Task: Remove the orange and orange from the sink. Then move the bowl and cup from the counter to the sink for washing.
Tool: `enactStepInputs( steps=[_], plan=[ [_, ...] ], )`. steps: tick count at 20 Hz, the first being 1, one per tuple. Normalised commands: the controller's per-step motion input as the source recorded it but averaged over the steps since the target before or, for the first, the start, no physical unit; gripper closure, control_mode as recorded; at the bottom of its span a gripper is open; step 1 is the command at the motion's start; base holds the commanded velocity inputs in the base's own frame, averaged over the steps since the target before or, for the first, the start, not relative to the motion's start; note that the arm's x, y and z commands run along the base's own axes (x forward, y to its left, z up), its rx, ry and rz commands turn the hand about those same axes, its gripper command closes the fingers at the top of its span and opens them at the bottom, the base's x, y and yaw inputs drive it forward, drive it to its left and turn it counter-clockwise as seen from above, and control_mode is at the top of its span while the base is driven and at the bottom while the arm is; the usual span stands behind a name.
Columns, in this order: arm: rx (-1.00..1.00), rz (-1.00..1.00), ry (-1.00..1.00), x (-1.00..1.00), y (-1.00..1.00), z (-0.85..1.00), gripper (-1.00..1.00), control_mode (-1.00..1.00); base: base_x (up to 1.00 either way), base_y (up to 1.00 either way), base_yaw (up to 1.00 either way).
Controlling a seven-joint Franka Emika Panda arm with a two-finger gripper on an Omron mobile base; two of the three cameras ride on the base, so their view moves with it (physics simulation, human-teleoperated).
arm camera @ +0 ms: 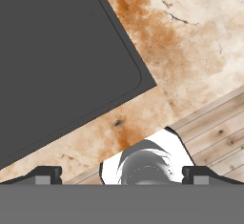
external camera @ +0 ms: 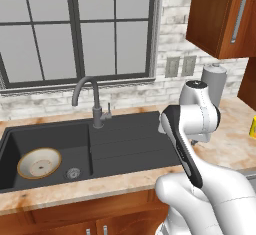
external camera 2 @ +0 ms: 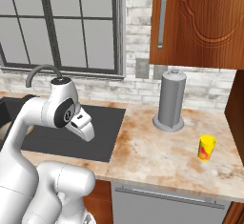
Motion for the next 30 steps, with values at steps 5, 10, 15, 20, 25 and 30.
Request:
enactStepInputs(
  steps=[5,10,15,20,25,30],
  plan=[
    [-0.01,0.01,-0.04,-0.05,-0.09,0.16,-1.00,-1.00,0.00,0.00,0.00],
    [-0.04,0.16,-0.11,-0.11,-0.30,0.35,-1.00,-1.00,0.00,0.00,0.00],
    [-0.05,0.21,-0.08,-0.18,-0.40,0.29,-1.00,-1.00,0.00,0.00,0.00],
    [-0.03,0.27,-0.06,-0.19,-0.51,0.14,-1.00,-1.00,0.00,0.00,0.00],
    [-0.01,0.11,-0.01,-0.08,-0.51,0.12,-1.00,-1.00,0.00,0.00,0.00],
    [0.00,0.06,0.00,-0.06,-0.52,0.14,-1.00,-1.00,0.00,0.00,0.00]
  ],
)
